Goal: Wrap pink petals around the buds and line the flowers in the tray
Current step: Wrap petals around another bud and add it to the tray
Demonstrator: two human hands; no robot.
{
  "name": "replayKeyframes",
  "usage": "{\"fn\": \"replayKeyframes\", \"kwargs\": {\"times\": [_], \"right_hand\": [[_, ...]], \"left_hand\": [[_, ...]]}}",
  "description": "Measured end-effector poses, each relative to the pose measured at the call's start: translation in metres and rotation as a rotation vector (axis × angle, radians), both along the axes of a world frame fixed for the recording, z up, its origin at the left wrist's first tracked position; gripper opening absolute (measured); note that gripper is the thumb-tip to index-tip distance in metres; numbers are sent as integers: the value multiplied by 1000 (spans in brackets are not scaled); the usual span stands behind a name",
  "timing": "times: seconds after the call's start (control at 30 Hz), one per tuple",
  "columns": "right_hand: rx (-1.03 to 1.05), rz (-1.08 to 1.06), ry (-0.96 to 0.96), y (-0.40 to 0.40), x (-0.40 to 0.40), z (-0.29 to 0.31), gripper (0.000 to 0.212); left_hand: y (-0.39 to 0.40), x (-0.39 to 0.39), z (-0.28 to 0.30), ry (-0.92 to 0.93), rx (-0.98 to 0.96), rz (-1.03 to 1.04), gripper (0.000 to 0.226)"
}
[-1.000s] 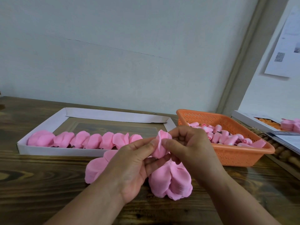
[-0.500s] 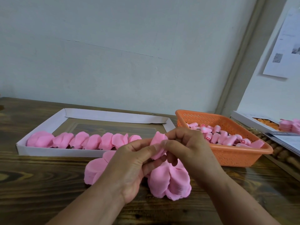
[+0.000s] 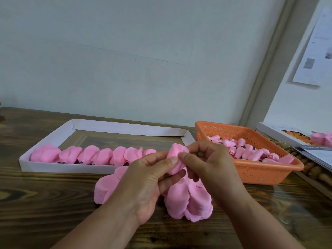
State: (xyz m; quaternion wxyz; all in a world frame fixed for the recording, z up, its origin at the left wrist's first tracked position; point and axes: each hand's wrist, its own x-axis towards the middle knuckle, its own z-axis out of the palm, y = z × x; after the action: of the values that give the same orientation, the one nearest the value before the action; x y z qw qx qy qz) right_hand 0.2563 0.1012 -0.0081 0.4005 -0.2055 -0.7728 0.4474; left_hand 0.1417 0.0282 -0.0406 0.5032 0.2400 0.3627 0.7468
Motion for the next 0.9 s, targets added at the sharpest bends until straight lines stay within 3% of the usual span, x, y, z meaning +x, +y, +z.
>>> {"fn": "replayKeyframes", "kwargs": {"times": [0.23,0.4,0.53,0.9], "right_hand": [[-12,-21,-5,-2,-3,-1,18],[-11,-85,-16,-2,-7,-2,18],[6,-129,-8,-1,-10,-5,15],[22,-185,-6,-4,-13,-5,17]], "left_hand": [[0,0,0,14,9,3,23],[0,2,-1,33,7,23,36],[1,0,-2,42,9,67,30],[2,1,-4,62,53,111,40]]}}
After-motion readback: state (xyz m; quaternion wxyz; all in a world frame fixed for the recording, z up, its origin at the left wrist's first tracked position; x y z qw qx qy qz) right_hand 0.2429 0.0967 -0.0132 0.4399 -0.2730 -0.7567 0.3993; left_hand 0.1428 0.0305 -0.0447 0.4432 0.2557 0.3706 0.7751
